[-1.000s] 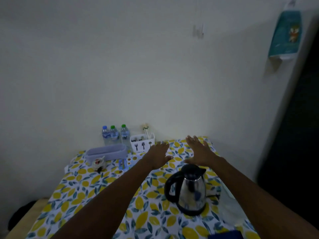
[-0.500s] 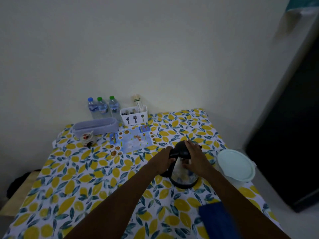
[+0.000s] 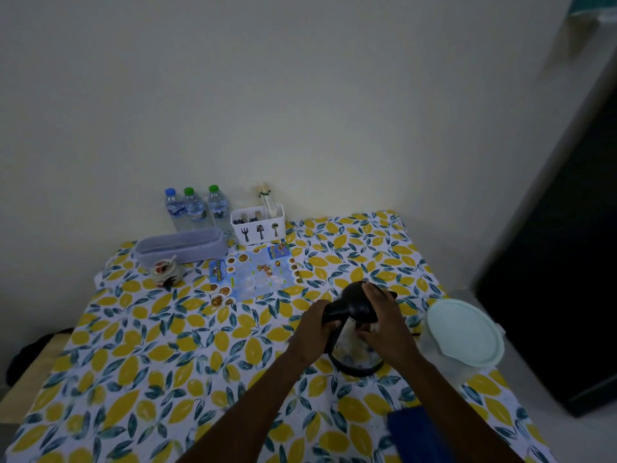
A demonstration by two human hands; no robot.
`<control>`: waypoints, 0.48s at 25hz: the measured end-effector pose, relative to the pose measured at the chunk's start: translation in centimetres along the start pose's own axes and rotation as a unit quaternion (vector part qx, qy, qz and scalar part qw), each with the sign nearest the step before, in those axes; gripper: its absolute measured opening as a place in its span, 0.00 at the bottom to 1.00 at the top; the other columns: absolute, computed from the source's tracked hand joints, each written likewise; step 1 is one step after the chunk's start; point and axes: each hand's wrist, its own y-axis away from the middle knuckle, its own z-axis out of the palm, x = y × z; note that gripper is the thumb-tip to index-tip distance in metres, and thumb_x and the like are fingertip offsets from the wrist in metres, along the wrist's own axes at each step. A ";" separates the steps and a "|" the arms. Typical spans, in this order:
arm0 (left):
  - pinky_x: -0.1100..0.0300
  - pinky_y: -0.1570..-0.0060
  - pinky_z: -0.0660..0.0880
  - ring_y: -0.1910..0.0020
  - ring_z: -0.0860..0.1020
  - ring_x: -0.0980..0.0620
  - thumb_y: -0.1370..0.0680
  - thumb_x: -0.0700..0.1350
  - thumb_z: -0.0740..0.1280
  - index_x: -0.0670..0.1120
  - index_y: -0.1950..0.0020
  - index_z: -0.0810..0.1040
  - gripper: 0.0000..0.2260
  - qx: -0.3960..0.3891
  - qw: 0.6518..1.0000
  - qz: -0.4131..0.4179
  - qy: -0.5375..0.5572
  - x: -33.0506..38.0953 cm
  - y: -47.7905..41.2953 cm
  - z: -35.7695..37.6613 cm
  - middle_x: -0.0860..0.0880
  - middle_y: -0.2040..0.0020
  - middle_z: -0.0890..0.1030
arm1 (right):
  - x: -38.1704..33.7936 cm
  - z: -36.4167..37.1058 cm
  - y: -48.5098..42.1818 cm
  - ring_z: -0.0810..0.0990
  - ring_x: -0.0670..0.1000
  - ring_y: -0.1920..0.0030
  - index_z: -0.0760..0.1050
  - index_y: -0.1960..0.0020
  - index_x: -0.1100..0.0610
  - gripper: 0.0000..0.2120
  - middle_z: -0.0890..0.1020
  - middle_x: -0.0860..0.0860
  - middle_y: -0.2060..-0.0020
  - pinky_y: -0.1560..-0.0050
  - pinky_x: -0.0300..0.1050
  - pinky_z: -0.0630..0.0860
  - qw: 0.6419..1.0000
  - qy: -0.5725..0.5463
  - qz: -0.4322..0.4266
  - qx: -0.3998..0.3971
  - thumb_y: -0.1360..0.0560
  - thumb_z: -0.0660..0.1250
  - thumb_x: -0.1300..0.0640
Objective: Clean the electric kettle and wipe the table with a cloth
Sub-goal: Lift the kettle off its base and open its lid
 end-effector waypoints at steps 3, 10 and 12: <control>0.58 0.56 0.66 0.56 0.72 0.44 0.18 0.42 0.61 0.45 0.44 0.71 0.04 0.031 0.999 -0.004 0.009 0.0 1.6 -1.2 0.42 0.51 0.74 | -2.0 -0.1 1.0 0.57 0.56 0.25 0.56 0.24 0.48 0.46 0.62 0.53 0.25 0.31 0.56 0.65 1.000 0.004 -0.014 0.023 0.35 0.78 0.59; 0.72 0.56 0.71 0.51 0.76 0.63 0.21 0.54 0.65 0.55 0.41 0.71 0.10 0.035 0.996 -0.063 0.045 -2.5 8.7 -7.2 0.52 0.46 0.76 | -8.5 3.2 5.1 0.64 0.58 0.28 0.56 0.26 0.42 0.49 0.63 0.53 0.26 0.35 0.59 0.72 0.998 0.027 -0.045 0.016 0.38 0.80 0.51; 0.70 0.55 0.71 0.51 0.76 0.64 0.22 0.56 0.65 0.55 0.41 0.71 0.12 0.025 0.995 -0.085 0.051 -3.7 11.1 -8.4 0.53 0.45 0.76 | -9.5 5.0 6.7 0.63 0.57 0.27 0.56 0.25 0.43 0.48 0.63 0.51 0.26 0.35 0.61 0.72 0.997 0.029 -0.066 -0.003 0.37 0.79 0.49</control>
